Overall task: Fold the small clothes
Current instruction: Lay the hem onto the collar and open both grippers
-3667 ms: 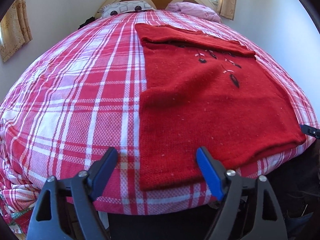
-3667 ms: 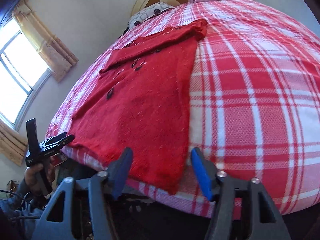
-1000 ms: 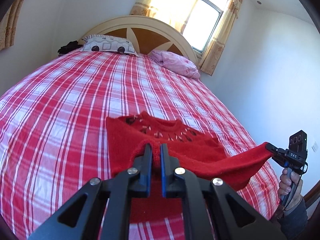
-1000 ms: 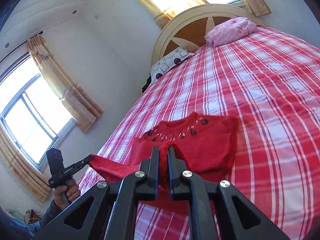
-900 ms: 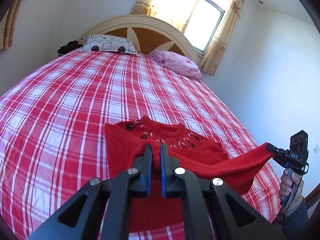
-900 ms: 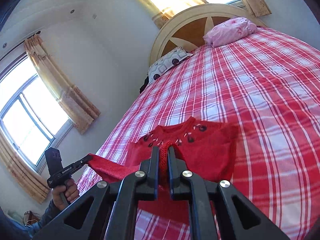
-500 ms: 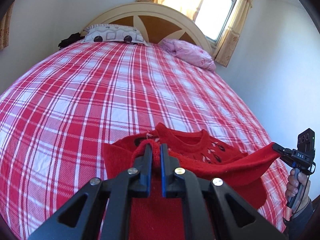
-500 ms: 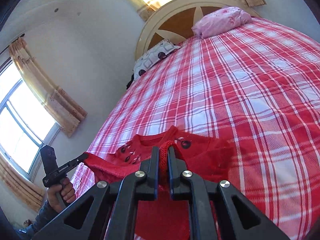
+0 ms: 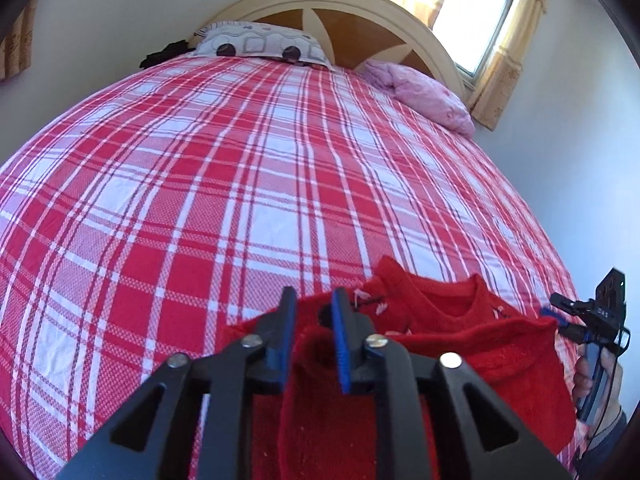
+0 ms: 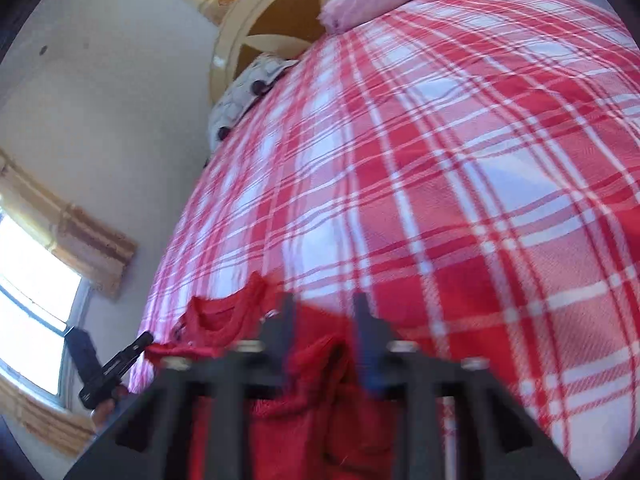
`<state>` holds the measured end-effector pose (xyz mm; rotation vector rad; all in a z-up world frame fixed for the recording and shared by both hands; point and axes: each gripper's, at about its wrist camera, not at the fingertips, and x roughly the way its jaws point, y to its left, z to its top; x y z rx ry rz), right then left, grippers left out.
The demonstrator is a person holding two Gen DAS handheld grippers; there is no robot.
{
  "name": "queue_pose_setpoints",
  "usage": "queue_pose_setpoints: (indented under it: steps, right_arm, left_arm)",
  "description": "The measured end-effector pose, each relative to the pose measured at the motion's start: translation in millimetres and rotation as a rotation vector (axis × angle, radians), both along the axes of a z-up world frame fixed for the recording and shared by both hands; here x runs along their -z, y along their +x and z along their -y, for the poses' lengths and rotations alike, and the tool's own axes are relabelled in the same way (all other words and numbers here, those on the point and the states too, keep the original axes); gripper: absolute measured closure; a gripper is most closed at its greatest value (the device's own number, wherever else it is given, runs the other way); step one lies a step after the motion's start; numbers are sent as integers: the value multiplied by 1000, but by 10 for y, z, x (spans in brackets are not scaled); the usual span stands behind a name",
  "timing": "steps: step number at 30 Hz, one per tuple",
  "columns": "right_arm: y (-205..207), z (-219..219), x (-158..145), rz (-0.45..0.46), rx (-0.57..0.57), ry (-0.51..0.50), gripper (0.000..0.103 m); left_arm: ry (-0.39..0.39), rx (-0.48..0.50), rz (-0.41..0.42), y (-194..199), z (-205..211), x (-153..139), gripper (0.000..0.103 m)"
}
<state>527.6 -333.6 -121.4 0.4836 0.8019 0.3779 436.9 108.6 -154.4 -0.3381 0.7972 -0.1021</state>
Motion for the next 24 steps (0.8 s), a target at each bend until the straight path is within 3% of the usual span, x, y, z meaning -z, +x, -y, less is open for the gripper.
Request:
queue_pose_setpoints:
  steps: [1, 3, 5, 7, 10, 14, 19, 22, 24]
  right_arm:
    - [22, 28, 1, -2, 11, 13, 19]
    - [-11, 60, -48, 24, 8, 33, 19]
    - [-129, -1, -135, 60, -6, -30, 19]
    - [-275, -77, -203, 87, -28, -96, 19]
    - [-577, -280, -287, 126, -82, -201, 19]
    - [-982, -656, -229, 117, -162, -411, 19]
    - [-1311, -1009, -5, 110, -265, -503, 19]
    - [-1215, -1092, 145, 87, -267, -535, 20]
    - [-1115, -1047, 214, 63, -234, -538, 19]
  left_arm:
    - [0, -4, 1, -1, -12, 3, 73]
    - [13, -16, -2, -35, -28, 6, 66]
    - [25, -28, 7, -141, -58, -8, 55]
    - [60, -46, 13, -264, -56, -26, 24]
    - [137, -50, 40, -464, 12, -48, 6]
    - [271, -9, 21, -632, 215, 6, 5]
    - [442, 9, -20, -683, 410, 214, 1]
    - [460, -48, -80, -590, 316, 369, 0]
    - [403, -50, -89, -558, 212, 404, 0]
